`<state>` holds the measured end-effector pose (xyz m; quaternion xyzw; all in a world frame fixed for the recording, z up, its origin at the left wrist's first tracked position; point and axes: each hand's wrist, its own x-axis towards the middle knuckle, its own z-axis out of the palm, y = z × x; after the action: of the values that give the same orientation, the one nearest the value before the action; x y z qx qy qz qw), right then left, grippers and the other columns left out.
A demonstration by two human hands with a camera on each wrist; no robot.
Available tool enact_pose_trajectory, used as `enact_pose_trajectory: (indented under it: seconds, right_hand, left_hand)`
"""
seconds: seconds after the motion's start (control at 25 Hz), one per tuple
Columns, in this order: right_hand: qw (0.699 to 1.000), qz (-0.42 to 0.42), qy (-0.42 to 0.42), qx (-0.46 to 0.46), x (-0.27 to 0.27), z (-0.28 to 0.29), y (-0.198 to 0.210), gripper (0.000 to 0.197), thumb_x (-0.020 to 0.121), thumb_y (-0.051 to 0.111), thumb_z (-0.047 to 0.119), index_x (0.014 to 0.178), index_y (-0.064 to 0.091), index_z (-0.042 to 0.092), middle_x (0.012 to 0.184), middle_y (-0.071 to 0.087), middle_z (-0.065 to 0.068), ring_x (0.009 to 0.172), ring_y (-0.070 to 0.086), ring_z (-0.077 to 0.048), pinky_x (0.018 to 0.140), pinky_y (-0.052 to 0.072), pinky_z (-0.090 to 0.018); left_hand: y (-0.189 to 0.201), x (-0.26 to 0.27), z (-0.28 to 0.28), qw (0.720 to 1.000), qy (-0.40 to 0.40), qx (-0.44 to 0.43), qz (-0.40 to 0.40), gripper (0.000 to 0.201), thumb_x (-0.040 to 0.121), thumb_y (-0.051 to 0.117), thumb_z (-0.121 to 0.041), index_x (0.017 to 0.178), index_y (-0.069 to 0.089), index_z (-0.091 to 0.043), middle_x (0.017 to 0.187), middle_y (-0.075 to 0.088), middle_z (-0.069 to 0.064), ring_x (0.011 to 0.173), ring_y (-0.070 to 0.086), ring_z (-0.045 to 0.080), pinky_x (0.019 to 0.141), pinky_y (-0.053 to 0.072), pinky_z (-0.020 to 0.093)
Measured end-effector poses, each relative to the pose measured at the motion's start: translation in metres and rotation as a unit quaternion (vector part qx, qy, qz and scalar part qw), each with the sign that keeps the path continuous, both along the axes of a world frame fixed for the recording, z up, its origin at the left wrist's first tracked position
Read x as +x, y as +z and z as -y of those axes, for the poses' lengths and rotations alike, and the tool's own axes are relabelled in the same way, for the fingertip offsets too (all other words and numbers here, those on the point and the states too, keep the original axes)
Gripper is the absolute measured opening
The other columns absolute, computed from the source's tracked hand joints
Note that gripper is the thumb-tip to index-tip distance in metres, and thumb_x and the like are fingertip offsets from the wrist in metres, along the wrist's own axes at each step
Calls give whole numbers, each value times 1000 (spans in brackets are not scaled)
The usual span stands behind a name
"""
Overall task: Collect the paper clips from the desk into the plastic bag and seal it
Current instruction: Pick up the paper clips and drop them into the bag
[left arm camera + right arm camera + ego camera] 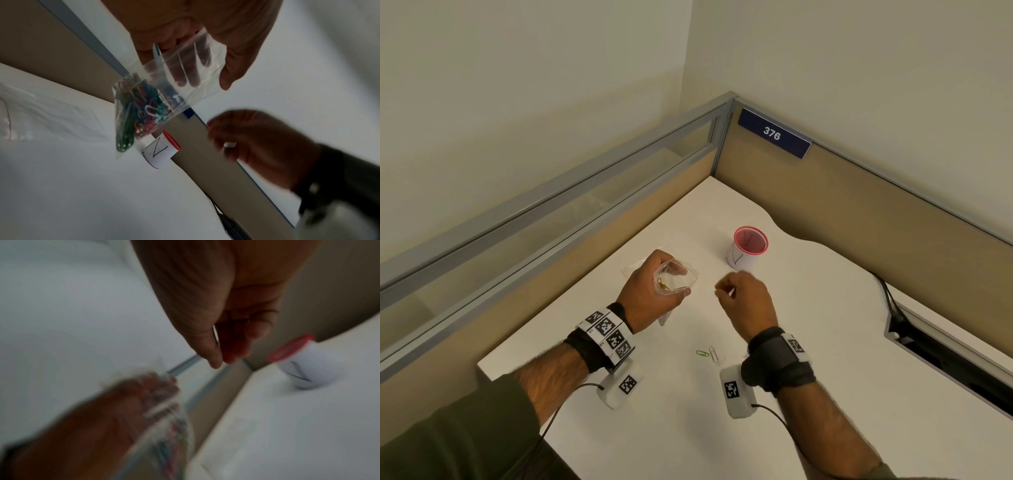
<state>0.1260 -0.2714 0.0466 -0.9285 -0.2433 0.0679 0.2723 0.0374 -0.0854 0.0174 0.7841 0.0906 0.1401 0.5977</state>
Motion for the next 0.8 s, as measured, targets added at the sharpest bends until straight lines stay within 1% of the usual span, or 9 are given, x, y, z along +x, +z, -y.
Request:
enact_pose_trajectory:
  seconds: [0.04,0.12,0.2,0.28,0.36,0.48,0.56,0.68,0.8]
  right_hand:
    - [998,-30,-12,-62,1,8,-20,10,88,61,25,89,66,16,95,64,-2,85,61,-20,72,47,-28]
    - [982,-98,-18,-162,-7,22,-59,16,86,63,28,90,65,14,101,65,-6,92,62,-24,76,47,-30]
    - [965,-148,-16,-214,-20,29,-85,18,86,64,31,92,64,14,104,63,-5,97,61,-24,80,47,-30]
    - [959,-165,-24,-229,-26,29,-100,15,85,63,31,89,60,17,102,62,-4,98,61,-25,82,48,-32]
    - [958,-168,-37,-231,-25,25,-109,16,85,61,28,93,61,15,106,64,-7,99,61,-26,83,50,-34]
    - [950,-194,-40,-241,-19,16,-116,23,82,61,25,101,62,13,110,65,-8,100,62,-27,83,50,-33]
    - [944,-217,-37,-245,-14,14,-119,30,77,67,28,102,62,13,110,65,-8,99,62,-27,81,50,-33]
    - [938,-228,-29,-261,-9,13,-121,38,75,71,32,105,61,12,110,65,-8,90,59,-23,83,52,-34]
    - [939,-222,-24,-263,-8,13,-122,34,75,70,31,103,61,13,108,65,-7,84,55,-21,80,52,-33]
  left_hand:
    - [1,0,0,1000,3,3,2,41,80,81,-10,111,55,-15,112,65,-2,110,62,5,93,47,14]
    - [1,-2,1,1000,11,0,5,41,80,80,-7,111,55,-12,112,66,1,108,61,3,92,45,9]
    - [2,-3,1,1000,14,-2,4,40,80,80,-6,111,55,-10,113,66,2,109,61,3,91,43,6]
    - [2,-3,1,1000,12,1,3,40,80,80,-6,111,55,-10,113,66,3,110,61,5,91,43,5]
    - [2,-3,1,1000,9,1,3,41,80,80,-6,111,55,-11,113,66,3,110,62,7,92,43,6]
    - [2,-3,0,1000,8,-3,9,42,78,80,-15,111,55,-12,112,66,1,109,61,3,92,44,8]
    - [3,-3,0,1000,10,-1,9,42,79,81,-12,111,55,-11,113,65,1,108,61,1,91,44,7]
    - [4,-1,-1,1000,11,7,5,42,80,81,-9,112,55,-11,112,65,-1,107,60,-1,91,44,7]
    - [5,0,-2,1000,14,9,3,42,80,81,-9,112,55,-12,112,65,-1,109,61,1,91,45,7]
